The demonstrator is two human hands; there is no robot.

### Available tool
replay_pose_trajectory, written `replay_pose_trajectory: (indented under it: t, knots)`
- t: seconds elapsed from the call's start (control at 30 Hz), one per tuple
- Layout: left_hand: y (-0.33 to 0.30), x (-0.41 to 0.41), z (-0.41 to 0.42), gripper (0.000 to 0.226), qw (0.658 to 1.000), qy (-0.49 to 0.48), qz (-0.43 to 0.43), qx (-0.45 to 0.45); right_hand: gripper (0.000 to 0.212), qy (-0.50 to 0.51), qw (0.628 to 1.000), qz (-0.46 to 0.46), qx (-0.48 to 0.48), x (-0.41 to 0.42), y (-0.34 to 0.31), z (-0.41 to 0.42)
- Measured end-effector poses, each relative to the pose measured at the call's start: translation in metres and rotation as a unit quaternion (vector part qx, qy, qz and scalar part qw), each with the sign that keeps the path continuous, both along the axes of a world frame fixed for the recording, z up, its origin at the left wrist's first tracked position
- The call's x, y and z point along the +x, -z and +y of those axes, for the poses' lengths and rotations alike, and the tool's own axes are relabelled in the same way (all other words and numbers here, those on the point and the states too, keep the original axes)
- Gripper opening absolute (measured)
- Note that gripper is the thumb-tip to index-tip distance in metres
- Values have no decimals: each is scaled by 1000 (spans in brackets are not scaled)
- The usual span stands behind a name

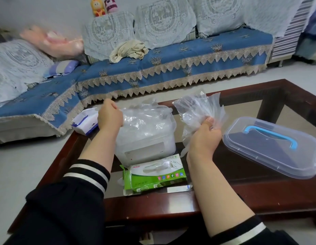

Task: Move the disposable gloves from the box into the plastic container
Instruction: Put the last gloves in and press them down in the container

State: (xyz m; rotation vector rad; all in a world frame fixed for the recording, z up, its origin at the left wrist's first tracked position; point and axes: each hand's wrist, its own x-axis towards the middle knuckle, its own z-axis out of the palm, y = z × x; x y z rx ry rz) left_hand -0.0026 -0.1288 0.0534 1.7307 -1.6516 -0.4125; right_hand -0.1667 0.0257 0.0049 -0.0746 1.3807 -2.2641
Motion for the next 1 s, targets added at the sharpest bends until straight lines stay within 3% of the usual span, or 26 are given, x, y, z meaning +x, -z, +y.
replay_pose_trajectory:
  t: [0.07,0.17,0.23,0.27,0.37,0.4,0.43,0.5,0.53,0.6,0.63,0.77,0.9,1.0]
  knots:
    - [11,0,-1,20,986,16,-160,51,35,-19,1000,-4,-4,0,2,-2]
    - [23,-4,5,31,941,47,-308,131,28,-54,998,12,-7,2,2,-2]
    - [24,-5,12,33,916,53,-381,114,23,-78,996,30,5,4,3,-2]
    - [21,-5,16,31,919,53,-387,59,25,-89,995,40,11,6,4,-3]
    - [-1,-11,33,26,950,83,-240,-183,39,-124,989,80,22,10,4,-5]
    - [-14,-18,42,36,958,129,-169,-193,35,-135,986,94,19,11,3,-5]
    - [-29,-27,52,50,967,185,-102,-142,29,-147,983,106,15,13,2,-4]
    - [-49,-41,66,69,958,282,-38,45,24,-173,976,131,7,17,-2,-1]
    - [-55,-44,72,70,942,311,-41,117,24,-185,972,144,0,19,-4,2]
    - [-58,-42,74,53,918,356,-29,172,26,-205,964,169,-3,22,-7,5]
    - [-56,-39,72,45,911,370,7,183,27,-209,961,180,1,22,-8,6]
    - [-42,-30,66,51,898,380,133,174,30,-194,960,199,36,19,-8,5]
    - [-41,-30,67,39,910,363,161,119,26,-169,923,301,168,13,-7,7]
    - [-47,-27,60,28,929,327,158,67,23,-135,911,315,232,4,-7,8]
